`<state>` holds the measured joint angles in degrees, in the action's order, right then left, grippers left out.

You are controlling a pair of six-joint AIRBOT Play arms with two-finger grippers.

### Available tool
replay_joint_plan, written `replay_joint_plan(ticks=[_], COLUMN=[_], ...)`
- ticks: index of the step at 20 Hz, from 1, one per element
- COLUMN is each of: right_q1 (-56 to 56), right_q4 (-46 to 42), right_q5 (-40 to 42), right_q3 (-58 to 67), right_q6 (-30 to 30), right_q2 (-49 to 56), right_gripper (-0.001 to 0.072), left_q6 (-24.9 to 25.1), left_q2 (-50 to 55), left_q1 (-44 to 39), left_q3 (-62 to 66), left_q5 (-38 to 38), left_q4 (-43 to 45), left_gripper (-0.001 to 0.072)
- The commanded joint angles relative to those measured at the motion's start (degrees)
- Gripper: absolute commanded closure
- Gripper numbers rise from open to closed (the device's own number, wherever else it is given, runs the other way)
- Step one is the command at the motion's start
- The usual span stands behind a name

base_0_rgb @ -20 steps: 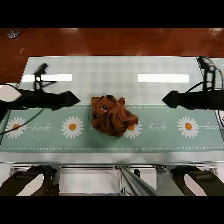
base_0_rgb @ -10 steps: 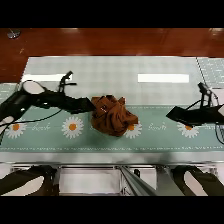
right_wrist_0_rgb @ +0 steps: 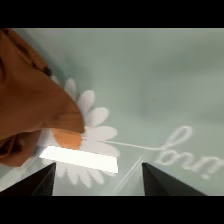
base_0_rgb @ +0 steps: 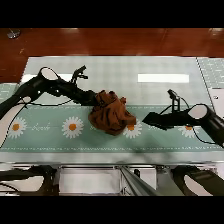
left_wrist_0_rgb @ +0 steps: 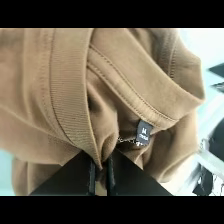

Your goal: Fold the shirts.

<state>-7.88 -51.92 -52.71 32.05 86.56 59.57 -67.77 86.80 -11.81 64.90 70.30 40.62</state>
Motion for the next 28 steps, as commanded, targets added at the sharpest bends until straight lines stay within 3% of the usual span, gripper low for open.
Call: replay_joint_plan(ticks=[1, 4, 9, 18, 19, 21, 24, 28], right_q1=[-6.3, -11.1, -18.4, -25.4, -26.2, -27.1, -24.5, -15.0], right_q4=[7.6, 9.4, 11.9, 19.2, 19.2, 18.8, 14.3, 0.2], right_q5=[4.0, -1.0, -1.1, 6.2, 6.7, 6.9, 1.2, -8.4], right_q3=[1.7, 8.2, 14.9, 20.2, 21.1, 22.7, 26.8, 46.7], right_q6=[-0.3, -0.8, 0.0, 2.4, 2.3, 1.3, -2.2, 2.4], right_q2=[7.1, 14.7, 21.1, 28.6, 29.4, 30.3, 27.6, 19.3], right_gripper=[0.0091, 0.0090, 0.0091, 0.0095, 0.0172, 0.0667, 0.0685, 0.0685], left_q6=[1.2, 1.1, 1.2, 1.1, 1.1, 1.1, 1.1, 2.9], left_q2=[0.5, 0.5, 0.8, 0.8, 0.8, 0.7, -1.0, -7.0], left_q1=[3.0, 4.4, 4.3, 4.3, 4.3, 4.3, 5.4, 8.7], left_q3=[2.2, 2.2, 2.2, 2.3, 2.3, 2.3, 4.4, 14.5], left_q5=[4.7, 4.8, 4.6, 3.7, 3.7, 3.7, 4.4, 2.0], left_q4=[0.0, -0.1, -0.1, -0.1, -0.1, -0.1, -1.8, -9.5], left_gripper=[0.0668, 0.0669, 0.0669, 0.0669, 0.0669, 0.0668, 0.0669, 0.0669])
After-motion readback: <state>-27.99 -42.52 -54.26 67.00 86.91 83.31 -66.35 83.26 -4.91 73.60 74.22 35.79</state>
